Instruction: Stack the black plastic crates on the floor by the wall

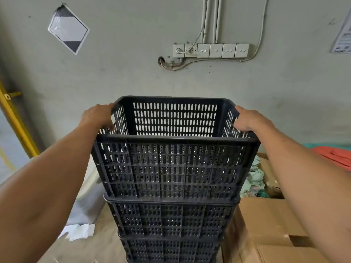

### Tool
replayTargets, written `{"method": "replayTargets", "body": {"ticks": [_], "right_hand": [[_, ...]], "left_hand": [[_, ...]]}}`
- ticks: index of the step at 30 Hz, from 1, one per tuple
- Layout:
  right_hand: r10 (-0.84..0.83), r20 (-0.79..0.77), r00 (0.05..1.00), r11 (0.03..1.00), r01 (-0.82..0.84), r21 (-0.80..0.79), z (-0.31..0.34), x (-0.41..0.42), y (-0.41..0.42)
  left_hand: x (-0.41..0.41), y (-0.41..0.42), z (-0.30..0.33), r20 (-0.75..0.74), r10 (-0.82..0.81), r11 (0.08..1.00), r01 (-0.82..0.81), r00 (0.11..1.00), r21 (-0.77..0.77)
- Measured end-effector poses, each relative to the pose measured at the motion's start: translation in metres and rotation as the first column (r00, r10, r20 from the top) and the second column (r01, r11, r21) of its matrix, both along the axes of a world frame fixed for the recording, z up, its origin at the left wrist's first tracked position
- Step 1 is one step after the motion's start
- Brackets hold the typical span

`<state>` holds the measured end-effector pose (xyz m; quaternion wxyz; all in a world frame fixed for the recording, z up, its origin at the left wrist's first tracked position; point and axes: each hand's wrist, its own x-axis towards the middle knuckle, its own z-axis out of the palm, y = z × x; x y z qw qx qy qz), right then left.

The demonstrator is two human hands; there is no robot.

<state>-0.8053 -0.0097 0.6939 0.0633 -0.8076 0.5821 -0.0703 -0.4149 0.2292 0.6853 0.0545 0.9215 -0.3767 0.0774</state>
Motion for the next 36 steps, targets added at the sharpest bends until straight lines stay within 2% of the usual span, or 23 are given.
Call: {"method": "replayTargets", "body": {"ticks": [5,9,11,13,15,16,19,22,25,27,28,29,30,31,32,33,35,36], "right_hand": [[-0.017,0.033,0.999,0.999,0.016,0.036,0.009,-0.003,0.019],[0.042,-0.04,0.998,0.988,-0.036,0.147,0.035,-0.015,0.018],[0.048,-0.021,0.999,0.995,-0.046,0.092,0.066,-0.02,0.013],[0.064,0.099,0.993,0.996,-0.057,-0.071,0.095,-0.021,0.01],[0.081,0.226,0.971,0.991,-0.054,-0.123,0.094,-0.022,0.008],[0.099,0.238,0.966,0.992,-0.076,-0.104,0.079,-0.02,0.006],[0.051,0.143,0.988,0.989,-0.069,0.128,-0.001,-0.018,0.01],[0.007,-0.028,1.0,0.973,-0.001,0.231,0.012,-0.026,0.002],[-0.042,0.231,0.972,0.997,0.025,0.075,0.051,-0.025,-0.015],[-0.01,0.292,0.956,0.998,-0.008,0.059,0.038,-0.024,-0.013],[-0.011,0.323,0.946,0.986,-0.044,0.163,0.023,-0.025,-0.01],[-0.047,0.323,0.945,0.936,-0.071,0.345,0.005,-0.029,-0.004],[-0.031,0.256,0.966,0.905,-0.082,0.418,-0.007,-0.031,0.001],[-0.045,0.243,0.969,0.91,-0.061,0.411,-0.008,-0.033,0.0],[-0.09,0.31,0.946,0.921,-0.04,0.388,-0.006,-0.033,0.001],[-0.139,0.378,0.915,0.96,0.032,0.278,0.001,-0.032,0.003],[-0.191,0.583,0.79,0.982,0.147,0.122,0.003,-0.032,0.009],[-0.195,0.725,0.661,0.979,0.172,0.107,0.0,-0.035,0.005]], "left_hand": [[0.001,0.001,0.0,0.002,-0.036,0.999,0.036,0.999,0.026],[0.013,-0.003,0.013,-0.128,-0.087,0.996,0.09,0.988,0.018],[0.024,-0.005,0.037,-0.136,-0.105,0.994,0.102,0.985,-0.03],[0.027,-0.005,0.066,-0.048,-0.117,0.986,0.11,0.992,-0.128],[0.021,-0.007,0.073,-0.02,-0.128,0.964,0.12,0.992,-0.239],[0.016,-0.008,0.064,-0.055,-0.15,0.964,0.134,0.987,-0.228],[-0.002,-0.002,0.006,-0.198,-0.201,0.974,0.218,0.959,0.066],[0.003,0.007,0.022,-0.2,-0.156,0.964,0.194,0.967,0.184],[0.008,0.004,0.051,-0.127,-0.138,0.99,0.133,0.982,-0.042],[0.002,0.007,0.04,-0.154,-0.154,0.985,0.14,0.976,-0.099],[0.0,0.009,0.027,-0.204,-0.172,0.985,0.166,0.964,-0.045],[-0.002,0.012,0.013,-0.258,-0.168,0.983,0.182,0.951,0.031],[0.001,0.009,0.005,-0.278,-0.167,0.982,0.185,0.946,0.04],[-0.003,0.007,0.006,-0.301,-0.168,0.983,0.181,0.939,0.014],[-0.002,0.006,0.007,-0.312,-0.168,0.986,0.156,0.935,-0.063],[-0.004,0.008,0.012,-0.37,-0.153,0.979,0.089,0.916,-0.184],[-0.002,0.016,0.016,-0.522,-0.218,0.853,-0.098,0.825,-0.512],[0.008,0.019,0.014,-0.57,-0.288,0.703,-0.234,0.769,-0.672]]}}
